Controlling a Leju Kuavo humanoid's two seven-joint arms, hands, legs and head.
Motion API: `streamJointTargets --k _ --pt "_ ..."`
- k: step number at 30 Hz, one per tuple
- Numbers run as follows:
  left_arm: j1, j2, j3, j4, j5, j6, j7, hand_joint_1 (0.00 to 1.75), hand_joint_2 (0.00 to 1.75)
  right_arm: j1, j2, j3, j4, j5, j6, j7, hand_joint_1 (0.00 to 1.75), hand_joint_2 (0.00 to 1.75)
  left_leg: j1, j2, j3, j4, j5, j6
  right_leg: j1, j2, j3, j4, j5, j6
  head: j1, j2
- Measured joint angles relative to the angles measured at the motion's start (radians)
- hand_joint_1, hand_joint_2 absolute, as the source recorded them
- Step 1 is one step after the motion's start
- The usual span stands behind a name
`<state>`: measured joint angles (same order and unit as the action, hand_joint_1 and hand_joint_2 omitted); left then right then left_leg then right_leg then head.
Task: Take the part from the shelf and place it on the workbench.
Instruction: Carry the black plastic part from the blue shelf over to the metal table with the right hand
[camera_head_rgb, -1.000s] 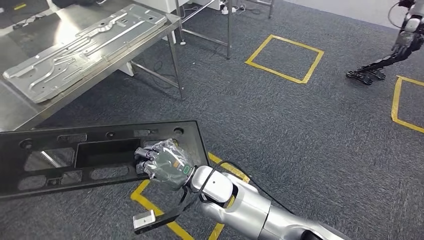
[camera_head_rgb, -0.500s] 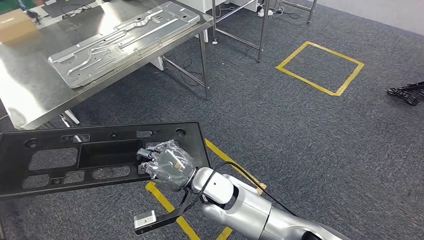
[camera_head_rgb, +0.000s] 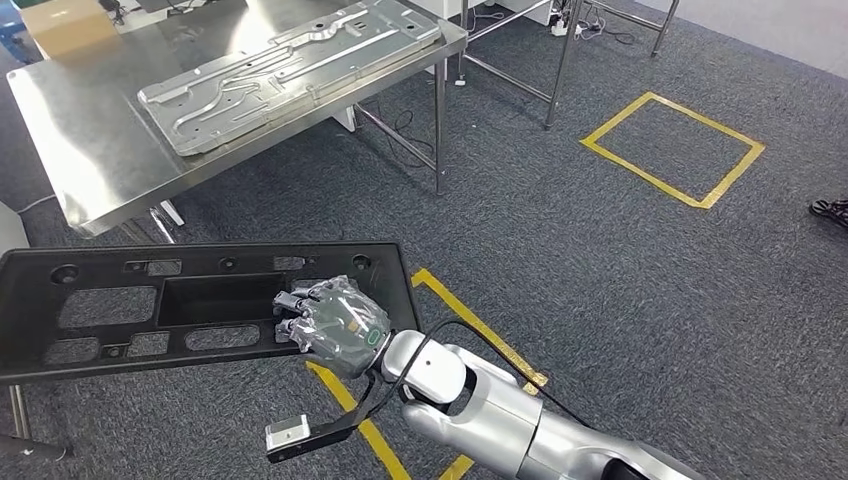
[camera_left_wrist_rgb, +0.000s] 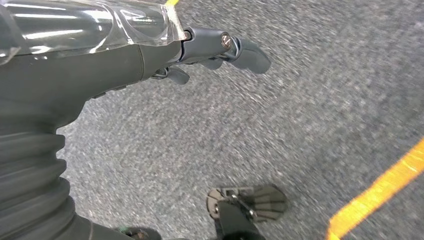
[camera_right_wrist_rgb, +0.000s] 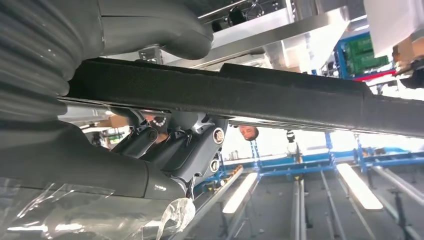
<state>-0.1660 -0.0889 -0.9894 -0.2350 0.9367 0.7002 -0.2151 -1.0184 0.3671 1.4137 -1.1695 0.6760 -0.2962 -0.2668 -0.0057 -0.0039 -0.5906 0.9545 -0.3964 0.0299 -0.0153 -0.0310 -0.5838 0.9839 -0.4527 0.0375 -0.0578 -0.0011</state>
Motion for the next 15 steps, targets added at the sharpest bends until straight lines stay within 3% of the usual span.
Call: streamJointTargets --k 2,4,5,6,7,8,9,11,12,15 --pt "0.000 0.000 0.003 0.000 -0.006 0.000 0.002 0.00 1.75 -0.002 -0.001 0.000 -0.002 -0.005 -0.001 0.001 1.75 1.75 0.005 -0.003 0.008 -0.009 0.004 0.010 0.002 0.009 -0.026 0.060 -0.037 0.008 0.000 0.000" --pt "-0.001 -0.001 0.007 0.000 -0.009 0.000 0.002 0.00 1.75 -0.001 -0.004 0.000 -0.002 -0.007 -0.001 0.001 1.75 1.75 0.005 -0.006 0.010 -0.010 0.003 0.017 0.001 0.020 -0.088 0.189 -0.096 0.009 0.000 0.000" --pt "0.000 -0.001 0.010 0.000 -0.009 -0.001 0.002 0.00 1.75 0.000 -0.005 0.001 -0.002 -0.007 -0.001 0.001 1.75 1.75 0.004 -0.007 0.010 -0.010 0.003 0.019 0.001 0.023 -0.120 0.249 -0.115 0.009 0.000 0.000" --pt "0.001 -0.002 0.013 0.000 -0.009 -0.001 0.002 0.00 1.75 0.001 -0.006 0.001 -0.002 -0.006 -0.001 0.001 1.75 1.75 0.003 -0.010 0.011 -0.010 0.002 0.020 0.001 0.024 -0.139 0.279 -0.117 0.009 0.000 0.000" --pt "0.003 -0.002 0.016 0.000 -0.008 -0.001 0.003 0.00 1.75 0.002 -0.007 0.002 -0.002 -0.006 -0.001 0.003 1.75 1.75 0.003 -0.013 0.011 -0.009 0.002 0.020 0.001 0.025 -0.141 0.276 -0.102 0.008 0.000 0.000" --pt "0.004 -0.002 0.018 0.000 -0.007 -0.001 0.003 0.00 1.75 0.002 -0.007 0.002 -0.003 -0.005 -0.001 0.005 1.75 1.75 0.004 -0.017 0.012 -0.008 0.001 0.019 0.001 0.025 -0.123 0.233 -0.072 0.007 0.000 0.000" --pt "0.005 -0.002 0.019 0.000 -0.006 -0.002 0.006 0.00 1.75 0.001 -0.007 0.003 -0.003 -0.004 0.000 0.008 1.75 1.75 0.004 -0.021 0.014 -0.006 0.000 0.016 -0.001 0.027 -0.087 0.157 -0.034 0.006 0.000 0.000" --pt "0.008 -0.003 0.020 0.000 -0.005 -0.003 0.013 0.00 1.75 -0.003 -0.006 0.003 -0.005 -0.005 0.000 0.014 1.75 1.75 0.002 -0.026 0.012 -0.001 -0.005 0.008 0.000 0.035 -0.028 0.037 0.010 0.003 0.000 0.000" --pt "0.010 -0.003 0.021 0.000 -0.003 -0.004 0.016 0.00 1.75 -0.005 -0.005 0.002 -0.006 -0.006 0.000 0.017 1.75 1.75 0.001 -0.027 0.011 0.002 -0.007 0.004 0.001 0.037 -0.012 0.004 0.019 0.000 0.000 0.000" --pt "0.021 -0.004 0.023 0.000 0.002 -0.011 0.019 0.00 1.75 -0.013 -0.002 0.002 -0.006 -0.014 -0.001 0.020 1.75 1.75 0.003 -0.026 0.008 0.006 -0.012 -0.004 0.003 0.036 -0.011 -0.002 0.020 -0.013 0.000 0.000"
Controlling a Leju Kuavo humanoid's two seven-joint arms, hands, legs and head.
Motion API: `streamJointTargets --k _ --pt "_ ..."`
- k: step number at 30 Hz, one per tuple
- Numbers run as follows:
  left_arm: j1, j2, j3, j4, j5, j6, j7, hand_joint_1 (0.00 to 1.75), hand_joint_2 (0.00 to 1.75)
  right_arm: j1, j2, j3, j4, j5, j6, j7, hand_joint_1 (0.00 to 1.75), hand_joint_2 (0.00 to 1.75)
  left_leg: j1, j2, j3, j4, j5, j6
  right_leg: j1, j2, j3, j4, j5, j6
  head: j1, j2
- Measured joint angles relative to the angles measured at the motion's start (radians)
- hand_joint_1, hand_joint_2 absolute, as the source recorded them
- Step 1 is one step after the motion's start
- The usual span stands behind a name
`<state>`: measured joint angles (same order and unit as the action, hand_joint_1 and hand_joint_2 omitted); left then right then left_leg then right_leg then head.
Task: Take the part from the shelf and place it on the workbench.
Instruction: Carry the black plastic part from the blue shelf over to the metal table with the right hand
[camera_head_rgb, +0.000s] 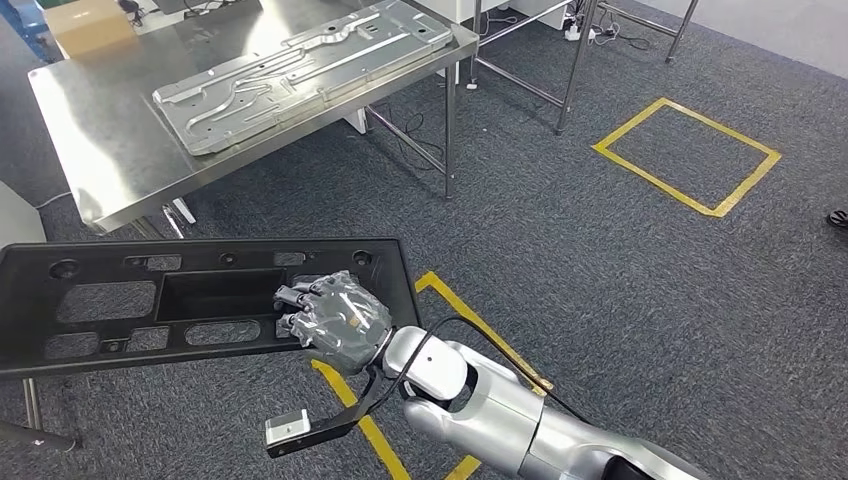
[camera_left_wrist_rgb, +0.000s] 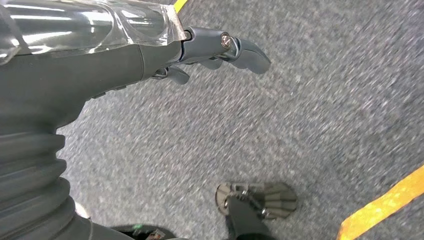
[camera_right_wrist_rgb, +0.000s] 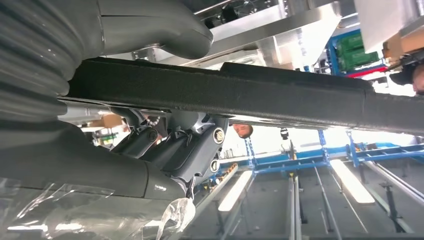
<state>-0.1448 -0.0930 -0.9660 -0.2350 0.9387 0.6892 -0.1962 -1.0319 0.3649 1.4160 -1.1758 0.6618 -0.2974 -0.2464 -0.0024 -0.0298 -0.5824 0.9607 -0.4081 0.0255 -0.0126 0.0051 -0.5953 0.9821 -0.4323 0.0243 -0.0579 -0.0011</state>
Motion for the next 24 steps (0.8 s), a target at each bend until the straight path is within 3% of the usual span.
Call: streamJointTargets --k 2,5,6,7,8,10,12,14,17,19,21,22,24 --pt "0.004 0.000 0.002 0.000 0.003 -0.008 0.000 0.00 1.75 -0.008 0.001 0.000 0.000 -0.003 0.001 0.004 1.75 1.75 0.003 0.006 -0.020 0.046 -0.031 -0.010 -0.004 -0.003 0.000 -0.002 0.003 -0.009 -0.001 0.000" --pt "0.006 -0.001 0.003 0.000 0.006 -0.016 -0.001 0.00 1.75 -0.017 0.001 0.000 -0.001 -0.001 0.007 0.010 1.75 1.75 0.009 0.013 -0.111 0.246 -0.124 -0.026 -0.004 -0.007 0.000 -0.002 0.002 -0.015 -0.002 0.000" --pt "0.006 -0.001 0.003 0.000 0.008 -0.018 -0.001 0.00 1.75 -0.018 0.001 0.001 -0.001 0.001 0.010 0.012 1.75 1.75 0.009 0.013 -0.134 0.295 -0.136 -0.028 -0.004 -0.008 0.000 -0.002 0.002 -0.015 -0.002 0.000" --pt "0.006 -0.001 0.003 0.000 0.009 -0.020 -0.002 0.00 1.75 -0.018 0.001 0.001 -0.001 0.003 0.013 0.014 1.75 1.75 0.010 0.013 -0.139 0.305 -0.129 -0.028 -0.004 -0.009 0.000 -0.002 0.001 -0.016 -0.002 0.000" --pt "0.006 -0.001 0.003 0.000 0.010 -0.022 -0.002 0.00 1.75 -0.018 0.001 0.001 -0.002 0.005 0.014 0.016 1.75 1.75 0.009 0.013 -0.123 0.268 -0.103 -0.025 -0.004 -0.010 0.000 -0.002 0.001 -0.015 -0.002 0.000" --pt "0.005 -0.001 0.003 0.000 0.010 -0.025 -0.004 0.00 1.75 -0.019 0.001 0.001 -0.004 0.008 0.015 0.018 1.75 1.75 0.006 0.019 -0.053 0.116 -0.034 -0.015 -0.003 -0.010 0.002 -0.002 0.000 -0.014 -0.002 0.000" --pt "0.003 -0.001 0.004 0.000 0.010 -0.025 -0.005 0.00 1.75 -0.023 0.001 0.001 -0.006 0.008 0.015 0.017 1.75 1.75 -0.001 0.025 -0.003 0.009 -0.005 -0.006 -0.001 -0.010 0.002 -0.002 -0.001 -0.009 -0.002 0.000" --pt "0.002 -0.001 0.004 0.000 0.011 -0.025 -0.007 0.00 1.75 -0.026 0.001 0.001 -0.007 0.006 0.015 0.013 1.75 1.75 -0.008 0.025 0.005 -0.007 -0.008 0.001 0.000 -0.012 0.003 -0.004 -0.003 -0.001 -0.002 0.000" --pt "0.004 -0.001 0.004 0.000 0.013 -0.025 -0.013 0.00 1.75 -0.027 0.001 0.001 -0.007 0.002 0.016 0.006 1.75 1.75 0.000 0.022 0.023 -0.021 -0.003 0.014 0.000 -0.012 -0.002 0.022 -0.022 0.015 -0.002 0.000" --pt "0.003 -0.001 0.004 0.000 0.013 -0.025 -0.014 0.00 1.75 -0.027 0.000 0.001 -0.007 0.000 0.017 0.005 1.75 1.75 0.001 0.022 0.033 -0.024 -0.004 0.021 0.001 -0.010 -0.053 0.131 -0.073 0.020 -0.002 0.000" --pt "0.004 -0.001 0.004 0.000 0.012 -0.025 -0.012 0.00 1.75 -0.026 -0.001 0.001 -0.007 -0.001 0.019 0.005 1.75 1.75 0.001 0.021 0.038 -0.024 -0.008 0.026 0.001 -0.008 -0.127 0.262 -0.119 0.023 -0.002 0.000" --pt "0.004 -0.001 0.004 0.000 0.011 -0.025 -0.010 0.00 1.75 -0.024 -0.002 0.001 -0.007 -0.001 0.020 0.006 1.75 1.75 0.001 0.020 0.040 -0.023 -0.011 0.027 0.000 -0.007 -0.148 0.289 -0.117 0.024 -0.002 0.000" --pt "0.005 -0.001 0.004 0.000 0.009 -0.024 -0.006 0.00 1.75 -0.022 -0.003 0.002 -0.007 0.000 0.023 0.008 1.75 1.75 0.002 0.015 0.048 -0.021 -0.020 0.024 -0.002 -0.007 -0.134 0.232 -0.061 0.025 -0.002 0.000"
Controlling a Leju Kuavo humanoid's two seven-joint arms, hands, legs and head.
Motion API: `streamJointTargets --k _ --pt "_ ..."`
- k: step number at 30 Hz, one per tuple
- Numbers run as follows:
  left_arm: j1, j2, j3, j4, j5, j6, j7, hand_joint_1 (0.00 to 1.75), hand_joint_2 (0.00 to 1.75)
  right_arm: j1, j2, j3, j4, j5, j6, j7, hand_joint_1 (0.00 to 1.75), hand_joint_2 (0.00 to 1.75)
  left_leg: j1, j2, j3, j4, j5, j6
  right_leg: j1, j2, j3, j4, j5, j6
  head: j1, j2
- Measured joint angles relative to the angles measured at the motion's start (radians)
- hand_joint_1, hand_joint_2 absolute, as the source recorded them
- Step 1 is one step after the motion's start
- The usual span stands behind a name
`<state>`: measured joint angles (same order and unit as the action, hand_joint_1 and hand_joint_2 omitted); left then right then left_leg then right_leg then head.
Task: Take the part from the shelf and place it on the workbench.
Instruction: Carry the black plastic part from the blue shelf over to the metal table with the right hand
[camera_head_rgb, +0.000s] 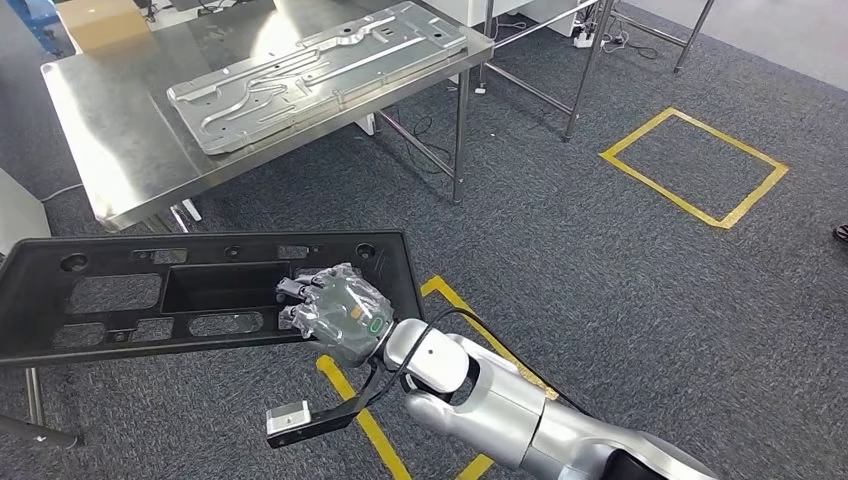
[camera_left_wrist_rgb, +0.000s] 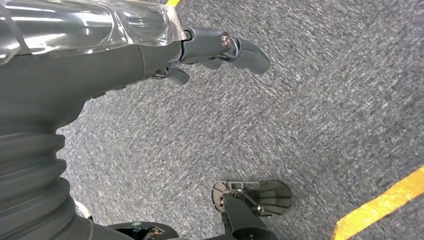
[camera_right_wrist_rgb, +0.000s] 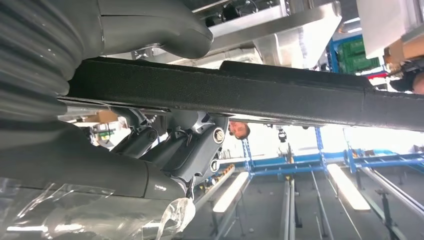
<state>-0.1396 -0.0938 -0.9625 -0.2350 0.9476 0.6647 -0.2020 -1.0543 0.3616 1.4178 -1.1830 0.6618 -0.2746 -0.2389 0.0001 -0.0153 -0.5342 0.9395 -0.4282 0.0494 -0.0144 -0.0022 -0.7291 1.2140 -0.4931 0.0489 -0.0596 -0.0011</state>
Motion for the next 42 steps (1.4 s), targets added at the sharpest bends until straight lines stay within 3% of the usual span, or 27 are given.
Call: streamJointTargets --k 2,4,8,10,12,13,14,15,17,19,22,24,25,27,29,30,32,34,37,39,40,42 --pt "-0.001 0.000 0.000 0.000 -0.001 0.000 0.001 0.00 1.75 -0.001 0.000 0.000 0.000 0.001 0.001 0.002 1.75 1.75 0.000 -0.005 0.008 0.007 -0.015 -0.010 -0.003 0.002 0.065 -0.143 0.066 0.000 0.000 0.000" --pt "-0.004 0.000 0.000 0.000 -0.001 0.001 -0.001 0.00 1.75 -0.003 0.001 0.000 0.000 0.004 0.002 0.004 1.75 1.75 -0.003 -0.007 0.010 0.013 -0.028 -0.019 -0.002 0.005 0.102 -0.220 0.085 -0.007 0.000 0.000" --pt "-0.007 0.001 0.000 0.000 -0.002 0.004 -0.001 0.00 1.75 -0.007 0.004 -0.001 0.000 -0.001 0.010 0.011 1.75 1.75 0.001 -0.005 0.007 0.032 -0.050 -0.030 -0.001 0.006 0.110 -0.223 0.072 -0.031 -0.001 0.000" --pt "-0.009 0.001 0.000 0.000 -0.004 0.005 0.000 0.00 1.75 -0.009 0.005 -0.001 0.000 -0.012 0.013 0.010 1.75 1.75 0.003 -0.001 -0.038 0.126 -0.093 -0.039 -0.003 0.005 0.118 -0.225 0.065 -0.041 -0.001 0.000" --pt "-0.009 0.001 0.000 0.000 -0.005 0.006 0.000 0.00 1.75 -0.010 0.005 -0.001 0.000 -0.019 0.014 0.009 1.75 1.75 0.005 0.001 -0.123 0.275 -0.141 -0.045 -0.001 0.005 0.123 -0.225 0.058 -0.046 -0.001 0.000" --pt "-0.008 0.001 0.000 0.000 -0.005 0.006 0.001 0.00 1.75 -0.010 0.004 -0.001 0.000 -0.021 0.014 0.009 1.75 1.75 0.005 0.001 -0.158 0.325 -0.146 -0.045 0.000 0.005 0.127 -0.225 0.054 -0.046 -0.001 0.000" --pt "-0.007 0.001 0.000 0.000 -0.005 0.006 0.002 0.00 1.75 -0.010 0.004 -0.001 0.000 -0.021 0.013 0.009 1.75 1.75 0.005 0.001 -0.173 0.331 -0.129 -0.044 0.001 0.006 0.133 -0.224 0.049 -0.046 -0.001 0.000" --pt "-0.007 0.001 0.000 0.000 -0.005 0.006 0.004 0.00 1.75 -0.009 0.004 -0.001 0.000 -0.021 0.013 0.009 1.75 1.75 0.004 0.001 -0.167 0.293 -0.092 -0.039 0.002 0.006 0.141 -0.225 0.043 -0.046 -0.001 0.000" --pt "-0.007 0.002 0.000 0.000 -0.006 0.007 0.004 0.00 1.75 -0.011 0.004 -0.001 0.001 -0.021 0.013 0.009 1.75 1.75 -0.002 0.004 -0.113 0.148 -0.005 -0.022 0.004 0.006 0.160 -0.227 0.032 -0.043 -0.001 0.000" --pt "-0.009 0.004 0.000 0.000 -0.008 0.010 0.005 0.00 1.75 -0.014 0.003 -0.001 0.001 -0.021 0.013 0.011 1.75 1.75 -0.012 0.009 -0.067 0.044 0.031 -0.007 0.005 0.006 0.170 -0.231 0.023 -0.037 -0.001 0.000" --pt "-0.010 0.005 0.000 0.000 -0.012 0.016 0.011 0.00 1.75 -0.015 0.003 -0.001 0.001 -0.021 0.013 0.017 1.75 1.75 -0.015 0.010 -0.045 0.011 0.023 0.002 0.003 0.005 0.173 -0.222 0.024 -0.024 -0.002 0.000" --pt "-0.010 0.005 0.000 0.000 -0.013 0.018 0.012 0.00 1.75 -0.017 0.003 -0.001 0.001 -0.020 0.013 0.019 1.75 1.75 -0.008 0.009 -0.023 0.001 0.018 0.009 0.004 0.004 0.159 -0.178 0.007 -0.016 -0.001 0.000" --pt "-0.010 0.005 0.000 0.000 -0.013 0.018 0.011 0.00 1.75 -0.018 0.002 -0.001 0.001 -0.020 0.013 0.020 1.75 1.75 -0.006 0.008 -0.014 -0.003 0.016 0.012 0.004 0.005 0.137 -0.134 -0.013 -0.012 -0.001 0.000" --pt "-0.012 0.006 0.000 0.000 -0.012 0.018 0.007 0.00 1.75 -0.019 0.001 -0.001 0.001 -0.020 0.013 0.020 1.75 1.75 -0.006 0.008 -0.003 -0.003 0.007 0.016 0.003 0.005 0.058 -0.006 -0.058 -0.004 -0.001 0.000" --pt "-0.011 0.005 0.000 0.000 -0.011 0.018 0.005 0.00 1.75 -0.016 -0.001 -0.001 0.001 -0.017 0.013 0.021 1.75 1.75 -0.004 0.005 0.008 -0.002 -0.004 0.015 0.001 0.005 -0.001 0.056 -0.061 0.001 -0.001 0.000" --pt "-0.010 0.005 0.000 0.000 -0.011 0.018 0.005 0.00 1.75 -0.015 -0.002 -0.001 0.001 -0.016 0.012 0.020 1.75 1.75 -0.002 0.003 0.017 -0.002 -0.011 0.011 0.000 0.005 -0.001 0.029 -0.031 0.002 -0.001 0.000" --pt "-0.009 0.005 0.000 0.000 -0.011 0.018 0.005 0.00 1.75 -0.013 -0.005 -0.001 0.001 -0.014 0.011 0.017 1.75 1.75 0.002 -0.002 0.036 0.000 -0.029 0.001 -0.005 0.006 0.045 -0.104 0.060 0.007 -0.001 0.000" --pt "-0.012 0.005 0.000 0.000 -0.011 0.018 0.004 0.00 1.75 -0.015 -0.006 -0.001 0.002 -0.014 0.009 0.014 1.75 1.75 0.003 -0.004 0.043 0.005 -0.045 -0.011 -0.005 0.008 0.083 -0.205 0.092 0.003 -0.001 0.000" --pt "-0.012 0.006 -0.001 0.000 -0.010 0.020 0.003 0.00 1.75 -0.019 -0.006 -0.001 0.003 -0.015 0.008 0.013 1.75 1.75 0.000 -0.003 0.046 0.009 -0.059 -0.024 -0.003 0.008 0.090 -0.218 0.082 -0.022 -0.002 0.000" --pt "-0.012 0.006 -0.001 0.000 -0.010 0.020 0.002 0.00 1.75 -0.021 -0.005 -0.001 0.004 -0.015 0.008 0.016 1.75 1.75 0.002 -0.001 0.035 0.044 -0.071 -0.031 -0.006 0.007 0.101 -0.220 0.077 -0.034 -0.002 0.000" --pt "-0.014 0.006 -0.001 0.000 -0.010 0.020 0.002 0.00 1.75 -0.023 -0.004 -0.002 0.004 -0.015 0.008 0.017 1.75 1.75 0.004 0.001 0.010 0.092 -0.086 -0.035 -0.008 0.008 0.107 -0.221 0.073 -0.038 -0.002 0.000" --pt "-0.016 0.005 -0.001 0.000 -0.010 0.020 0.003 0.00 1.75 -0.025 -0.004 -0.002 0.004 -0.015 0.009 0.020 1.75 1.75 0.006 0.003 -0.078 0.240 -0.132 -0.041 -0.007 0.008 0.118 -0.221 0.061 -0.042 -0.002 0.000"
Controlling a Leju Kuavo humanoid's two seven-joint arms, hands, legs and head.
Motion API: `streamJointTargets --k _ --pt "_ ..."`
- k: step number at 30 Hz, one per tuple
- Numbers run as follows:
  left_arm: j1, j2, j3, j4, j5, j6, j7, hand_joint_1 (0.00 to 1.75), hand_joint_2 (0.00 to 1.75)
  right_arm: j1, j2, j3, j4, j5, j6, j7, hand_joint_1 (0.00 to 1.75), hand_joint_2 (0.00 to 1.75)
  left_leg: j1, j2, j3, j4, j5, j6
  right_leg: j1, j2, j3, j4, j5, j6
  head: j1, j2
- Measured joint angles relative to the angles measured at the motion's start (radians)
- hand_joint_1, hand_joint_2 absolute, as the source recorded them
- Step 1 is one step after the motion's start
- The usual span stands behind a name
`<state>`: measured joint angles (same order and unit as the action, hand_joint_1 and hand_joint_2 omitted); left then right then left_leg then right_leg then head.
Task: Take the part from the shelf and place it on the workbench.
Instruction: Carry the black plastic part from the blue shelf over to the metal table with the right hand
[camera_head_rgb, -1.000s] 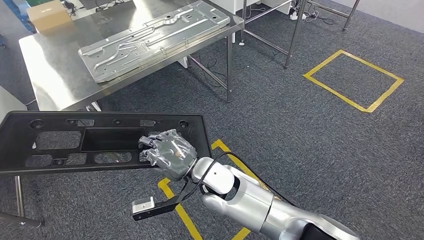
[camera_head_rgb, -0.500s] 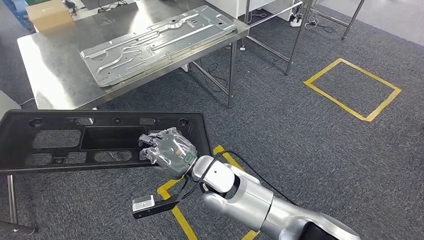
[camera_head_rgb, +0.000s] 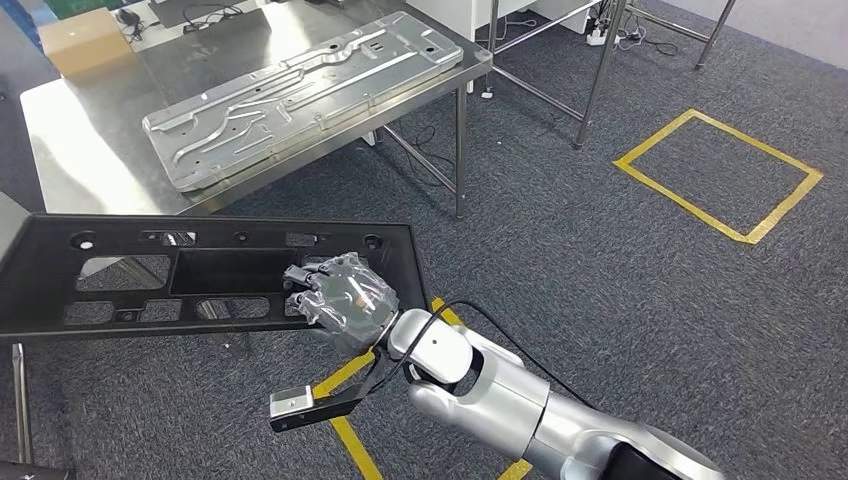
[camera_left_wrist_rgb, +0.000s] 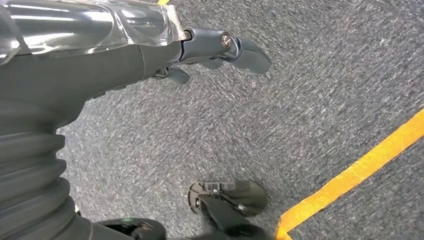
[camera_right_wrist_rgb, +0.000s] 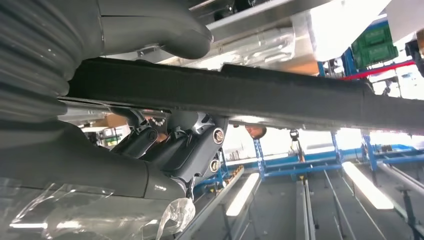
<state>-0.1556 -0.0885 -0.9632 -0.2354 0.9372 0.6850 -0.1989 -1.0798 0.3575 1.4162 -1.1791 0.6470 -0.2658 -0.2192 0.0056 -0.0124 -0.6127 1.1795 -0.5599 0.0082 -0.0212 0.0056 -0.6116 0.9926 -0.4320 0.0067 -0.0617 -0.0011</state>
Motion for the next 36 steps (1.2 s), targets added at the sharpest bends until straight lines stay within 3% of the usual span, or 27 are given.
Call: streamJointTargets --k 2,3,4,6,7,8,9,12,14,16,17,18,19,21,23,26,28,31,33,34,36 --pt "0.004 0.000 0.000 0.000 0.001 0.000 0.001 0.00 1.75 0.002 -0.001 0.000 0.002 0.000 -0.001 -0.002 1.75 1.75 0.000 0.000 -0.078 0.097 -0.021 -0.002 0.002 0.002 0.014 0.000 -0.014 0.000 0.000 0.000" --pt "0.007 0.000 0.000 0.000 0.002 0.000 0.001 0.00 1.75 0.003 -0.001 0.000 0.004 0.000 -0.002 -0.004 1.75 1.75 0.000 0.000 -0.094 0.096 -0.006 0.000 0.003 0.002 0.024 0.000 -0.021 0.000 0.000 0.000" --pt "0.009 0.000 0.000 0.000 0.002 0.000 0.000 0.00 1.75 0.004 -0.001 0.000 0.005 0.000 -0.003 -0.008 1.75 1.75 -0.001 0.000 -0.089 0.049 0.035 0.004 0.004 0.003 0.036 0.000 -0.029 0.001 0.000 0.000" --pt "0.009 0.001 0.000 0.000 0.000 0.001 0.001 0.00 1.75 0.003 -0.002 0.000 0.007 -0.001 -0.004 -0.011 1.75 1.75 -0.008 0.002 -0.052 -0.096 0.138 0.022 0.008 0.004 0.062 -0.003 -0.047 0.004 0.000 0.000" --pt "0.008 0.001 0.000 0.000 0.000 0.002 0.002 0.00 1.75 0.002 -0.001 0.000 0.007 -0.001 -0.004 -0.010 1.75 1.75 -0.014 0.003 -0.034 -0.160 0.168 0.031 0.009 0.004 0.071 -0.006 -0.054 0.007 0.000 0.000" --pt "0.007 0.001 0.000 0.000 -0.001 0.003 0.003 0.00 1.75 0.001 -0.001 0.000 0.007 -0.001 -0.004 -0.009 1.75 1.75 -0.019 0.004 -0.023 -0.196 0.183 0.037 0.009 0.004 0.076 -0.009 -0.058 0.011 0.000 0.000" --pt "0.007 0.001 0.000 0.000 0.000 0.003 0.003 0.00 1.75 0.001 -0.001 0.000 0.007 -0.002 -0.004 -0.007 1.75 1.75 -0.023 0.005 -0.018 -0.209 0.178 0.041 0.009 0.005 0.080 -0.009 -0.059 0.015 0.000 0.000" --pt "0.007 0.001 0.000 0.000 0.000 0.003 0.002 0.00 1.75 0.001 0.000 0.000 0.007 -0.002 -0.004 -0.006 1.75 1.75 -0.017 0.004 0.013 -0.226 0.176 0.050 0.009 0.003 0.083 0.016 -0.066 0.030 0.000 0.000" --pt "0.004 0.002 0.000 0.000 0.000 0.004 0.000 0.00 1.75 0.002 0.000 0.000 0.008 0.000 -0.005 -0.008 1.75 1.75 -0.012 0.002 0.034 -0.232 0.169 0.058 0.009 0.003 0.036 0.106 -0.095 0.036 0.000 0.000" --pt "0.003 0.002 0.000 0.000 0.000 0.003 -0.002 0.00 1.75 0.003 -0.001 0.000 0.008 0.001 -0.006 -0.008 1.75 1.75 -0.013 0.002 0.047 -0.233 0.157 0.065 0.009 0.002 -0.049 0.234 -0.139 0.042 0.000 0.000" --pt "0.003 0.001 0.000 0.000 0.000 0.003 -0.001 0.00 1.75 0.005 -0.001 0.000 0.008 0.001 -0.006 -0.007 1.75 1.75 -0.013 0.001 0.055 -0.233 0.149 0.065 0.009 0.002 -0.083 0.272 -0.149 0.044 0.000 0.000" --pt "0.004 0.001 0.000 0.000 0.000 0.003 0.000 0.00 1.75 0.006 -0.002 0.000 0.008 0.001 -0.007 -0.006 1.75 1.75 -0.013 0.000 0.065 -0.233 0.141 0.064 0.008 0.002 -0.101 0.275 -0.139 0.046 0.000 0.000" --pt "0.005 0.001 0.000 0.000 0.000 0.004 0.001 0.00 1.75 0.007 -0.003 0.000 0.008 0.001 -0.007 -0.005 1.75 1.75 -0.013 -0.002 0.077 -0.233 0.132 0.062 0.008 0.002 -0.101 0.242 -0.107 0.046 0.000 0.000" --pt "0.004 0.001 0.000 0.000 -0.001 0.005 0.002 0.00 1.75 0.008 -0.004 0.000 0.008 0.001 -0.007 -0.005 1.75 1.75 -0.012 -0.006 0.100 -0.232 0.112 0.054 0.007 0.001 -0.060 0.100 -0.005 0.044 0.000 0.000" --pt "0.002 0.001 0.000 0.000 -0.002 0.009 0.002 0.00 1.75 0.007 -0.005 0.000 0.008 0.001 -0.009 -0.008 1.75 1.75 -0.014 -0.007 0.110 -0.231 0.097 0.045 0.010 0.000 -0.032 0.002 0.045 0.036 0.000 0.000" --pt "0.003 0.001 0.000 0.000 -0.001 0.012 0.000 0.00 1.75 0.007 -0.004 0.000 0.008 0.001 -0.016 -0.016 1.75 1.75 -0.017 -0.006 0.111 -0.227 0.087 0.034 0.011 -0.002 -0.030 -0.010 0.048 0.018 0.000 0.000" --pt "0.002 0.001 0.000 0.000 0.000 0.014 -0.002 0.00 1.75 0.006 -0.004 0.000 0.008 0.001 -0.017 -0.021 1.75 1.75 -0.015 -0.004 0.083 -0.173 0.085 0.026 0.005 -0.001 -0.021 -0.014 0.043 0.008 0.000 0.000" --pt "0.001 0.001 0.000 0.000 0.000 0.015 -0.003 0.00 1.75 0.007 -0.003 -0.001 0.008 0.001 -0.017 -0.025 1.75 1.75 -0.003 -0.001 -0.042 0.025 0.033 0.009 -0.003 0.002 -0.007 -0.016 0.030 -0.002 0.000 0.000" --pt "0.004 0.001 0.000 0.000 0.000 0.014 -0.002 0.00 1.75 0.011 -0.004 -0.001 0.009 0.001 -0.017 -0.025 1.75 1.75 0.006 0.000 -0.101 0.086 0.007 -0.002 -0.005 0.005 0.006 -0.016 0.018 0.000 0.000 0.000" --pt "0.005 0.001 0.000 0.000 0.000 0.014 -0.002 0.00 1.75 0.013 -0.004 -0.001 0.010 0.001 -0.017 -0.025 1.75 1.75 0.010 0.001 -0.104 0.060 0.026 -0.006 -0.006 0.006 0.016 -0.016 0.011 0.002 0.000 0.000" --pt "0.005 0.001 0.000 0.000 -0.002 0.015 -0.002 0.00 1.75 0.014 -0.004 -0.001 0.012 0.002 -0.017 -0.026 1.75 1.75 0.014 0.005 -0.063 -0.082 0.123 -0.007 -0.008 0.008 0.037 -0.017 -0.003 0.010 0.000 0.000"
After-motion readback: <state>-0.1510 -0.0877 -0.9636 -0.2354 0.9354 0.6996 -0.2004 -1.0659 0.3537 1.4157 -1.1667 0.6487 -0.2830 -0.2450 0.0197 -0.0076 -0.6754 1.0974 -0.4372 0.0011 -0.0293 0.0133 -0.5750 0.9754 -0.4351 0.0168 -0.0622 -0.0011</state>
